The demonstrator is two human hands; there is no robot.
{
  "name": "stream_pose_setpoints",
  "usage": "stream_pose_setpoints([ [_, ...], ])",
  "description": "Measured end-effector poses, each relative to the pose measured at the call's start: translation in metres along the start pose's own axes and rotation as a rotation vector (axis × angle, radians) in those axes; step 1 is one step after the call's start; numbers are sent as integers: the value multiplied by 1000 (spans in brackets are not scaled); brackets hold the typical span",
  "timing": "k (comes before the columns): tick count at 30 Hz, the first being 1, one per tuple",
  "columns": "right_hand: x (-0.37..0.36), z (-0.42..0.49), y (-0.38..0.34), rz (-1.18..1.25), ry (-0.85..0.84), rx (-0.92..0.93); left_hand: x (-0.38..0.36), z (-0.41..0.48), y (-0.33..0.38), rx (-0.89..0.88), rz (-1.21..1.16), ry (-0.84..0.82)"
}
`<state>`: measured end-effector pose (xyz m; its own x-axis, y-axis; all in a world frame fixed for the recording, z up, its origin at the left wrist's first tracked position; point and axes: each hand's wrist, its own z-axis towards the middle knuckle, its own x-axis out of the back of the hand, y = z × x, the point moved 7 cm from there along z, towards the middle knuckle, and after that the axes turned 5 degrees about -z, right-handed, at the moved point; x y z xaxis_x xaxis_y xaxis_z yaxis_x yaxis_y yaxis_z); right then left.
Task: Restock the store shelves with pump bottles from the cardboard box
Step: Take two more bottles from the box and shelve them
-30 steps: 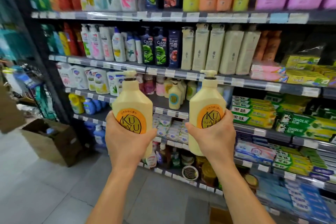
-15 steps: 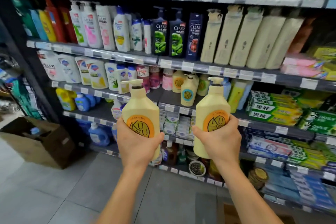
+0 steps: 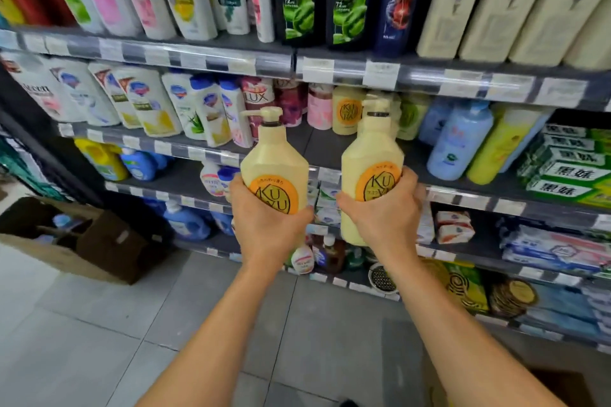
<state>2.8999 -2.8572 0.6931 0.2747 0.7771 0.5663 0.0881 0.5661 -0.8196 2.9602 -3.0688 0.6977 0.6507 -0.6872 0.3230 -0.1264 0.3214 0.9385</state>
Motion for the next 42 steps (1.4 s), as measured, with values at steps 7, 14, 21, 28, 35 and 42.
stream_pose_setpoints([
  [7, -77, 45, 13, -135, 47, -102, -42, 69, -43, 0, -55, -108],
  [14, -156, 117, -3, -138, 107, -112, -85, 141, -66, -75, -159, -263],
  [21, -211, 183, 0, -53, 270, -83, -99, 174, -81, -126, -97, -330],
  [28, -239, 212, 9, -18, 432, -21, -102, 193, -94, -126, -26, -343],
  [35, -243, 230, 18, 23, 496, -94, -101, 202, -102, -125, -43, -348],
  [42, -261, 215, 47, -67, 387, -246, -99, 202, -103, -108, -49, -359],
])
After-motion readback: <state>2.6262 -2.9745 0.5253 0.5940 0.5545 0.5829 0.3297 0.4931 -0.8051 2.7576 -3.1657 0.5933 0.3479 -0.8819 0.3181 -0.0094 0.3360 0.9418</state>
